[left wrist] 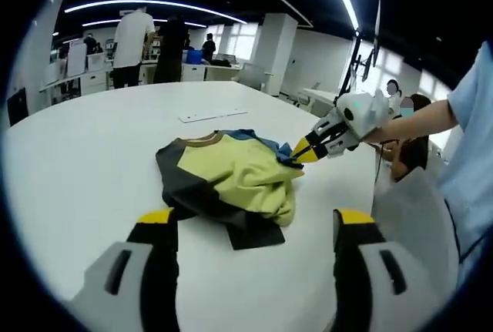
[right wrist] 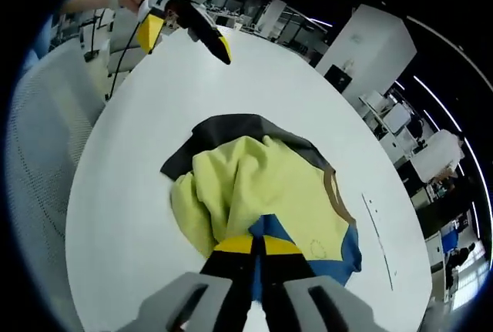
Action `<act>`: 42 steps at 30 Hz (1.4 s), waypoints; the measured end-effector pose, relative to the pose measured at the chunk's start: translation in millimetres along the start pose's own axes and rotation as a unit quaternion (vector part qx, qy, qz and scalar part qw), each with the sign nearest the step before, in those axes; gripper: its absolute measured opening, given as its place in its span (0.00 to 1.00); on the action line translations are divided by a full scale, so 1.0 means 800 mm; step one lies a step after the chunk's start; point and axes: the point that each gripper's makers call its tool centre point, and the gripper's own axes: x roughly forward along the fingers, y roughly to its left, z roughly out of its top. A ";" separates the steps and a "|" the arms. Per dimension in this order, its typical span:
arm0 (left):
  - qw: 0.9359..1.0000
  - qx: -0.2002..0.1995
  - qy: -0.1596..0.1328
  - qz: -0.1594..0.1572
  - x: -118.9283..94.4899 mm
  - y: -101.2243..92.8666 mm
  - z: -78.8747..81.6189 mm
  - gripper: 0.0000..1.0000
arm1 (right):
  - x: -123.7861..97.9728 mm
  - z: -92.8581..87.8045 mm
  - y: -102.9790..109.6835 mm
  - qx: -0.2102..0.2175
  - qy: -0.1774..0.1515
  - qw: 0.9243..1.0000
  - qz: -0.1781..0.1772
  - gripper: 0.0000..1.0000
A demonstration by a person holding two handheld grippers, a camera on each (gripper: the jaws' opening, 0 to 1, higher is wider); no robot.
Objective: Fold the garment on the visible template until the final outline fits inside the template.
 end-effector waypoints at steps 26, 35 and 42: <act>1.000 -0.010 0.009 -0.005 0.017 0.010 -0.005 0.79 | -0.183 -0.193 -0.159 0.221 0.086 0.958 -0.159 0.00; 1.000 -0.017 0.016 0.003 0.015 0.019 -0.011 0.79 | -0.197 -0.262 -0.165 0.278 0.132 0.935 -0.176 0.00; 0.999 -0.026 0.022 0.014 0.013 0.032 -0.017 0.79 | -0.198 -0.296 -0.182 0.317 0.147 0.919 -0.181 0.00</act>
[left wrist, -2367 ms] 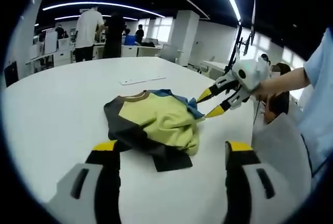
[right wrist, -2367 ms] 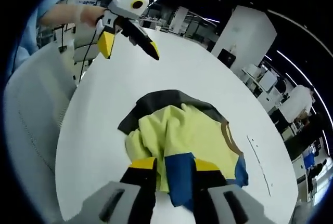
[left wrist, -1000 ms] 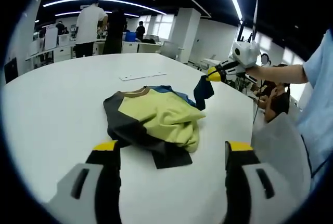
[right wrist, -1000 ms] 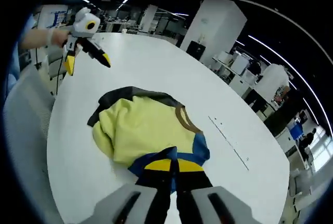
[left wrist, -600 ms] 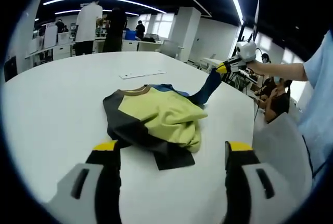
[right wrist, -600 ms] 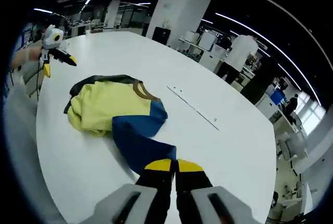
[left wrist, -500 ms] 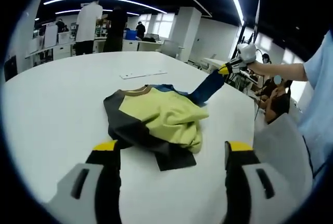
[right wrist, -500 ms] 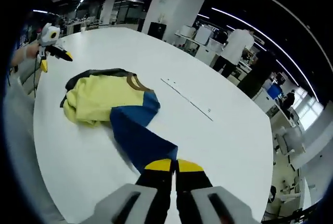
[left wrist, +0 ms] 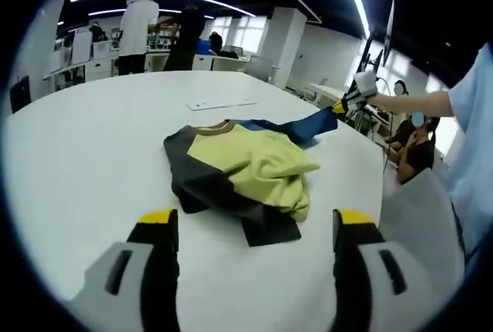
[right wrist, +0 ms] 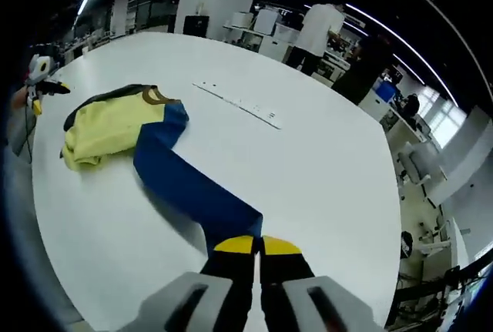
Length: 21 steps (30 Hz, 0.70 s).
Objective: Fold the garment on the visible template until the final outline fits inside the template.
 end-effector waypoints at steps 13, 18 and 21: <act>1.000 -0.008 0.004 0.006 0.012 0.014 0.002 0.79 | 0.017 -0.035 -0.042 0.073 0.047 0.996 -0.023 0.00; 1.000 -0.009 0.010 0.005 0.015 0.014 -0.002 0.79 | 0.019 -0.062 -0.050 0.091 0.080 0.992 -0.024 0.00; 1.000 -0.010 0.012 0.006 0.015 0.015 -0.005 0.79 | 0.019 -0.081 -0.047 0.117 0.104 0.988 -0.015 0.00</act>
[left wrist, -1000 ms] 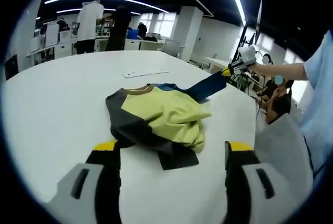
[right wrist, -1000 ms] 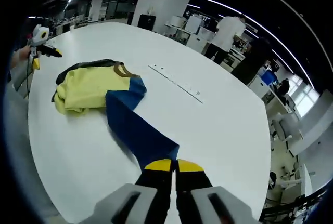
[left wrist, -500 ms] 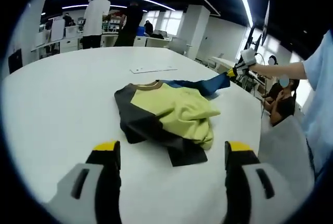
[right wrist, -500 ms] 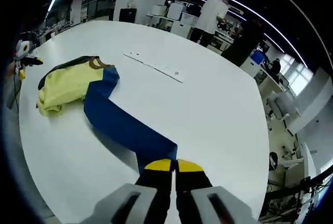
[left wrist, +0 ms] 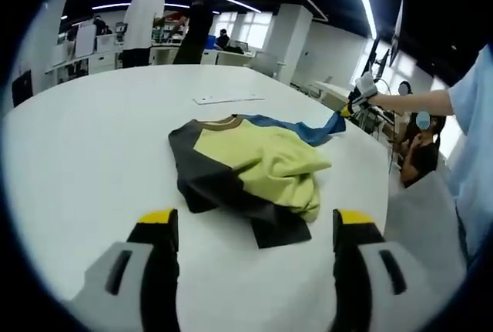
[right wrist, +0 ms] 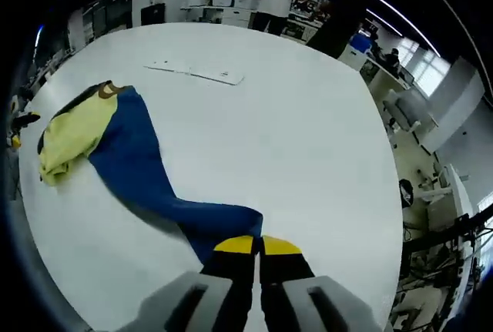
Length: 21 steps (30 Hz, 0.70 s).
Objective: Fold the garment on the visible template until the final outline fits inside the template.
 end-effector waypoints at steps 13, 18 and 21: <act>1.000 -0.006 0.009 -0.001 0.006 -0.002 -0.011 0.79 | 0.010 -0.074 0.002 0.047 0.082 0.995 0.024 0.00; 1.000 -0.011 0.005 0.002 0.006 0.000 -0.010 0.79 | -0.005 -0.053 -0.002 0.027 0.060 0.997 0.025 0.00; 1.000 -0.009 0.008 0.001 0.010 -0.001 -0.012 0.79 | 0.000 -0.044 -0.013 0.059 0.044 0.997 0.020 0.00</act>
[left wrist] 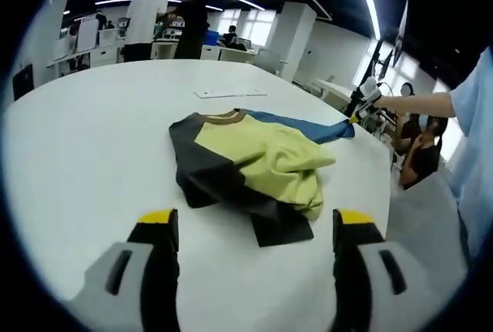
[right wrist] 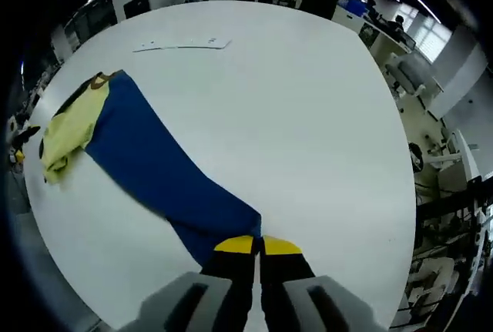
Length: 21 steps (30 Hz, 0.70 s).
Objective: Fold the garment on the visible template until the final outline fits inside the template.
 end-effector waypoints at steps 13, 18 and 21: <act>1.000 -0.012 0.011 0.002 0.005 0.002 -0.016 0.79 | 0.035 0.004 -0.008 -0.017 0.014 0.999 -0.023 0.00; 1.000 -0.019 0.020 0.003 0.009 0.003 -0.025 0.79 | 0.057 0.018 -0.018 -0.032 0.015 0.999 -0.030 0.00; 1.000 -0.020 0.022 0.001 0.010 0.002 -0.027 0.79 | 0.062 0.011 -0.013 -0.034 0.027 0.999 -0.026 0.00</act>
